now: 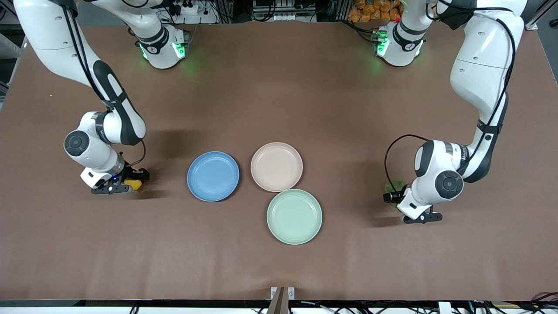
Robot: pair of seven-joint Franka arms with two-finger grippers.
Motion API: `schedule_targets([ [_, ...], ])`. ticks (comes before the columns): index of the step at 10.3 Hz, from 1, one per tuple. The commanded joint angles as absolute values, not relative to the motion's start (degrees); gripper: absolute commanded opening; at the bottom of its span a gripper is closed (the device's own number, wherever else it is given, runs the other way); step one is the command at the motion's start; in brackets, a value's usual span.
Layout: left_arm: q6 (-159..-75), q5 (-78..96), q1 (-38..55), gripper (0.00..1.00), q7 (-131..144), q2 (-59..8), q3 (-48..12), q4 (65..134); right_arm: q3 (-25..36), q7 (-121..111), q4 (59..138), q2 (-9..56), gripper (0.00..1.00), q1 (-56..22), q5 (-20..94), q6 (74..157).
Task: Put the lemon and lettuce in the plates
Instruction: 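Close the right gripper on the lemon while the left gripper grasps the lettuce, then carry the lemon to the blue plate while the left gripper carries lettuce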
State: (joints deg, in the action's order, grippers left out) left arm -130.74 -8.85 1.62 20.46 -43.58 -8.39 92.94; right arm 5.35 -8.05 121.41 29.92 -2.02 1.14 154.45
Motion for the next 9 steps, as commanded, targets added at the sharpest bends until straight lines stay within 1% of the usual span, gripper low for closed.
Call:
schedule_targets([
  [1,-131.5,-8.6,2.3,0.0,25.1,-43.6,-8.3,93.1,4.2,-8.8,120.9,28.9,0.51,-1.8,1.3,152.0],
  [4,-131.5,-8.6,2.3,0.0,26.0,-43.3,-8.3,93.1,3.8,-8.8,116.6,28.0,0.51,-1.6,1.9,143.5],
  [5,-131.3,-8.6,2.2,0.0,26.0,-43.2,-8.3,93.1,3.3,-8.7,116.0,27.4,0.49,-1.7,3.1,142.2],
  [6,-131.0,-8.6,2.0,0.0,26.0,-42.2,-8.3,93.1,3.3,-8.8,115.4,27.2,0.49,-1.9,3.7,141.1],
  [9,-127.1,-8.5,1.8,0.0,26.1,-37.5,-8.8,93.2,0.5,-8.4,113.5,26.6,0.48,-2.0,6.0,138.4],
])
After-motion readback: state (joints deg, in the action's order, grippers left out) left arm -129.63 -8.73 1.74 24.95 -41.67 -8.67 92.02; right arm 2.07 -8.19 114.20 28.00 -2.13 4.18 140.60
